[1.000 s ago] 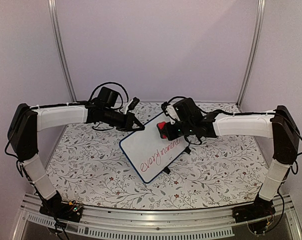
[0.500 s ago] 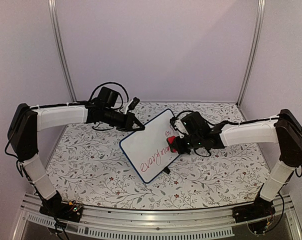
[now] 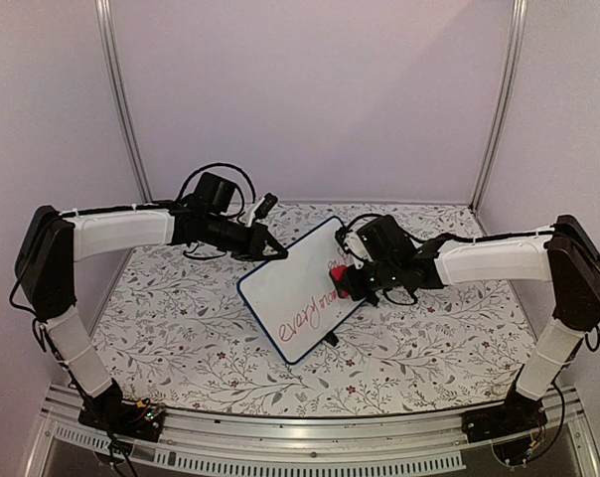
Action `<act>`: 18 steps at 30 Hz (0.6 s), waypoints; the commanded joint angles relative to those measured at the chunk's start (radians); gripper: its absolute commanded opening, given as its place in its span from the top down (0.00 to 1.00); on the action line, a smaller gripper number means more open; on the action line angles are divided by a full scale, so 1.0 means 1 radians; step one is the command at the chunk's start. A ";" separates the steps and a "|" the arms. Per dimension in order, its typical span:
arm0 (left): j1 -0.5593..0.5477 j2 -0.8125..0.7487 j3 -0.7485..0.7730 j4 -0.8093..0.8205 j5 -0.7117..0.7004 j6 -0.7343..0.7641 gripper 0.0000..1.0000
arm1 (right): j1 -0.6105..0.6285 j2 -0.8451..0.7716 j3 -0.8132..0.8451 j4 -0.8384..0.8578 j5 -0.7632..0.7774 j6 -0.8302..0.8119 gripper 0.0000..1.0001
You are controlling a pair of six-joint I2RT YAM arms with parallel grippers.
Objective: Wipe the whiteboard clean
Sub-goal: Erase the whiteboard at the center of the board.
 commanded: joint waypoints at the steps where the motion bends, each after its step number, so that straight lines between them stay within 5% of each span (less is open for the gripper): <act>1: -0.030 -0.001 0.010 -0.016 0.071 0.032 1.00 | -0.017 0.050 0.077 0.016 0.014 -0.022 0.97; 18: -0.031 -0.004 0.009 -0.017 0.071 0.034 1.00 | -0.061 0.091 0.221 -0.007 0.017 -0.070 0.97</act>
